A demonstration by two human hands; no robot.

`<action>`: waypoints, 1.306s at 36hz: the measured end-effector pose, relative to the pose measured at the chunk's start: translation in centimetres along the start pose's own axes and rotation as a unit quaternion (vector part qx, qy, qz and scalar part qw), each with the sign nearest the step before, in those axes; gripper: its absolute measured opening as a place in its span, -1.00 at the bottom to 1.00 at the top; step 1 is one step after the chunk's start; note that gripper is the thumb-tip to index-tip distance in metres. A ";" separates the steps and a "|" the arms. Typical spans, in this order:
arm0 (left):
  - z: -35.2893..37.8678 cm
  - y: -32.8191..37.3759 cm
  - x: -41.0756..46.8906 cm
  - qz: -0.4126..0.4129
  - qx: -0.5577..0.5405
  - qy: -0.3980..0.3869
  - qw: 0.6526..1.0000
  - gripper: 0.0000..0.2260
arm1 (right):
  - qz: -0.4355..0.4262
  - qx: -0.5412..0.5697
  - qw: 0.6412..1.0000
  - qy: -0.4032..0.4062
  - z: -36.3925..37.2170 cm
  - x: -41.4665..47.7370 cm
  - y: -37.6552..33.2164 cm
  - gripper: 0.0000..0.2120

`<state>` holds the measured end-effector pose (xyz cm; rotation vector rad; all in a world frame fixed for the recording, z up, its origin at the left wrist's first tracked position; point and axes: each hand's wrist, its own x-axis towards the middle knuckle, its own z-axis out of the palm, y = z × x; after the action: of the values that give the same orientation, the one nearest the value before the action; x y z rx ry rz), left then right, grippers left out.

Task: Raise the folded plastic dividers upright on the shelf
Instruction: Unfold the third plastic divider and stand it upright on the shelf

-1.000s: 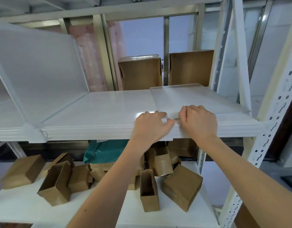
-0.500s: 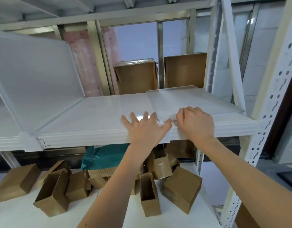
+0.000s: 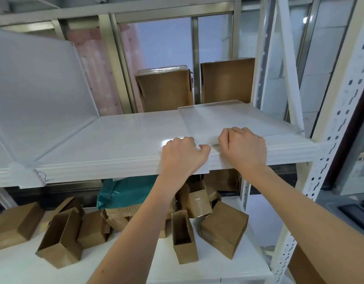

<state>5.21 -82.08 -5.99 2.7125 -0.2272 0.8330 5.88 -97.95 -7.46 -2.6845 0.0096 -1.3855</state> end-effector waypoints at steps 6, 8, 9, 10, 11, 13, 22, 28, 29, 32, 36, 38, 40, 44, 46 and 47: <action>-0.3 -0.8 0.2 0.010 -0.037 -0.014 0.999 -0.66 | -0.005 -0.007 1.000 -0.010 0.2 0.1 0.2 -0.58; -0.5 -0.7 0.0 0.009 -0.030 -0.018 0.999 -0.67 | -0.006 -0.003 1.000 -0.006 0.2 0.0 0.2 -0.58; -0.5 -0.8 -0.1 0.007 -0.028 -0.019 0.999 -0.67 | -0.007 -0.003 1.000 -0.007 0.2 0.0 0.2 -0.58; -0.6 -0.9 -0.3 0.004 -0.030 -0.023 0.999 -0.67 | -0.009 -0.005 1.000 -0.008 0.2 0.0 0.3 -0.58; -0.6 -1.1 -0.4 0.003 -0.032 -0.027 0.999 -0.65 | -0.011 -0.006 1.000 -0.010 0.3 0.0 0.3 -0.59; -0.8 -1.5 -0.5 0.009 -0.025 -0.053 0.998 -0.55 | -0.010 -0.010 1.000 -0.014 0.2 0.0 0.2 -0.60; -2.3 -2.3 0.0 -0.006 -0.093 -0.185 0.978 -0.41 | -0.001 -0.020 0.999 -0.036 0.4 0.1 0.3 -0.60; -2.1 -1.2 0.0 0.005 -0.053 -0.167 0.985 -0.46 | -0.020 -0.054 0.987 -0.150 -0.3 0.8 0.1 -0.54; -2.0 -1.2 0.2 0.005 -0.053 -0.177 0.983 -0.46 | -0.012 -0.060 0.979 -0.196 -0.3 1.2 0.1 -0.52; -2.1 -1.3 0.6 -0.017 -0.079 -0.194 0.978 -0.48 | 0.016 -0.061 0.954 -0.293 -0.7 2.0 0.0 -0.47; -3.4 -0.7 0.8 -0.102 -0.270 -0.238 0.927 -0.40 | -0.046 -0.045 0.941 -0.331 -2.2 2.1 -0.2 -0.69; -4.3 -0.3 0.9 -0.160 -0.389 -0.251 0.872 -0.36 | -0.045 -0.038 0.932 -0.357 -2.6 2.3 -0.5 -0.60; -5.0 0.0 1.2 -0.199 -0.455 -0.263 0.827 -0.38 | -0.028 -0.020 0.925 -0.379 -2.6 3.0 -1.0 -0.41; -6.0 -0.3 1.9 -0.275 -0.574 -0.224 0.738 -0.44 | -0.023 -0.006 0.921 -0.390 -2.3 3.6 -1.6 -0.29; -6.3 -1.2 2.2 -0.326 -0.662 -0.180 0.651 -0.51 | -0.030 0.003 0.917 -0.398 -2.5 3.7 -1.3 -0.31; -6.5 -1.6 2.3 -0.345 -0.693 -0.163 0.612 -0.53 | -0.034 0.009 0.915 -0.402 -2.5 3.7 -1.1 -0.32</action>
<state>4.13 -78.63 0.06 1.1657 0.1108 -0.1739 5.91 -97.32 -2.86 -3.0333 -0.1692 -0.1948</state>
